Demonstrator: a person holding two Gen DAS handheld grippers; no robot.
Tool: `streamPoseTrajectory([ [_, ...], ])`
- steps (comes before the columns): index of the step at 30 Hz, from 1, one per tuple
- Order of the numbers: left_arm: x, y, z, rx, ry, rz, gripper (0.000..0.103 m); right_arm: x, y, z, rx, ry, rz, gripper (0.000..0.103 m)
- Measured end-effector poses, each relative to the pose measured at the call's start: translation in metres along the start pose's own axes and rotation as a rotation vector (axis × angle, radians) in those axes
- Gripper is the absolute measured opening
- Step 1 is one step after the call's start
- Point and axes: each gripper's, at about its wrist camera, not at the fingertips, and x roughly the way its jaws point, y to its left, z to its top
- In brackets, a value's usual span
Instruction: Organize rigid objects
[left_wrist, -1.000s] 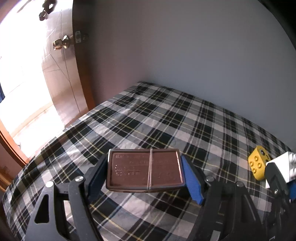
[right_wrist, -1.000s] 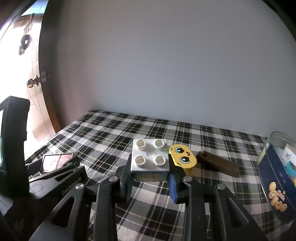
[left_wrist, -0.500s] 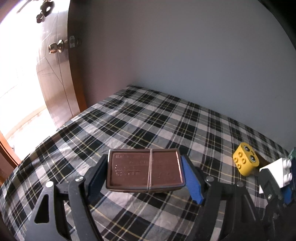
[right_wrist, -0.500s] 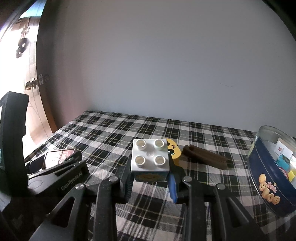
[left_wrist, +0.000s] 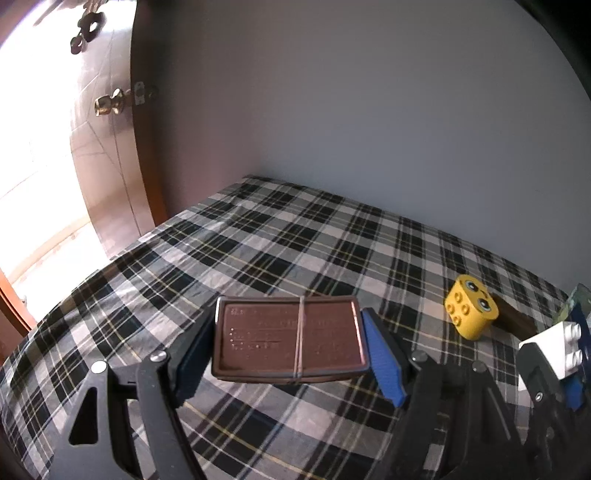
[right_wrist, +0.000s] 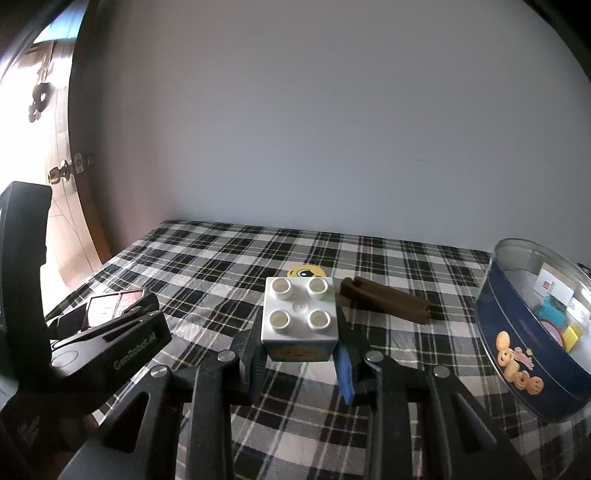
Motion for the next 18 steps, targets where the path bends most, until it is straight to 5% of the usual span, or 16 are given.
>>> streamPoseTrajectory([
  [18, -0.025, -0.031, -0.012, 0.056, -0.043, -0.051, 0.077, -0.022, -0.033, -0.01, -0.014, -0.015, -0.026, 0.034],
])
